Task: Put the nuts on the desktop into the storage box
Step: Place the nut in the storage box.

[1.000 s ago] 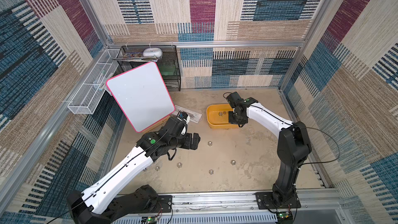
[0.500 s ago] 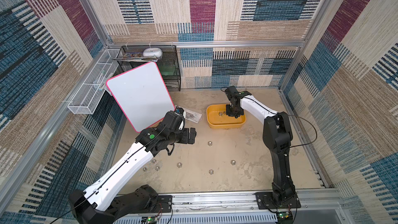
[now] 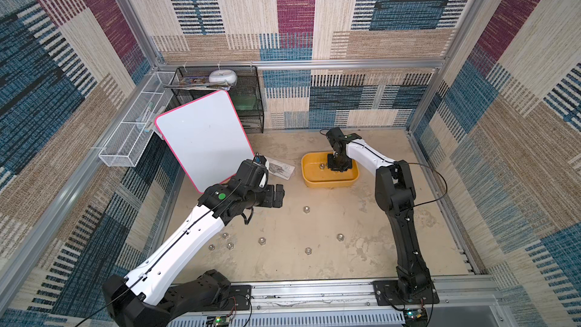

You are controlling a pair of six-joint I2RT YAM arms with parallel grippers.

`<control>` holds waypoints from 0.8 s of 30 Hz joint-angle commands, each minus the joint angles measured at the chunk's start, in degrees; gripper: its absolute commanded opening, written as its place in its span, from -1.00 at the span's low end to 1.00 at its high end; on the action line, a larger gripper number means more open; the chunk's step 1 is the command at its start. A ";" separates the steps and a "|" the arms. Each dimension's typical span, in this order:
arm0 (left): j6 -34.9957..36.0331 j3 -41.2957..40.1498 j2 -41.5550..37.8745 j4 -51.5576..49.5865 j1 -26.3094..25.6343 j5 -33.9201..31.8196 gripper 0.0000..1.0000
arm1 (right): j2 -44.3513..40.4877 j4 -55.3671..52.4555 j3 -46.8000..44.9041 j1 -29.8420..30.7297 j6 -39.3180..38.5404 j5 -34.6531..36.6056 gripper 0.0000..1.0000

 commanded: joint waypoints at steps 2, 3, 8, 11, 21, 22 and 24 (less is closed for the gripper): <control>0.64 -0.03 -0.52 -0.26 0.24 0.99 1.00 | -0.32 -1.33 0.66 0.00 -0.15 0.09 -0.23; 0.59 -0.05 -0.53 -0.31 0.23 1.19 1.00 | -0.65 -1.46 0.72 -0.01 -0.06 0.15 -0.22; 0.68 -0.19 -0.58 -0.13 0.29 2.63 1.00 | -4.00 -2.05 -0.39 0.00 0.50 0.32 -0.19; 0.46 -0.24 -0.55 0.15 0.24 3.74 1.00 | -7.62 -1.38 -3.23 0.00 1.21 0.48 -0.19; -0.19 -0.26 0.06 1.29 0.24 7.11 1.00 | -25.22 1.22 -21.77 0.44 3.86 0.21 -0.17; -0.23 -0.39 0.20 1.40 0.24 7.36 1.00 | -27.36 1.32 -24.16 0.59 4.29 0.19 -0.17; 0.04 -0.75 0.20 1.68 0.26 8.29 1.00 | -30.96 1.12 -28.55 1.02 5.24 0.30 -0.16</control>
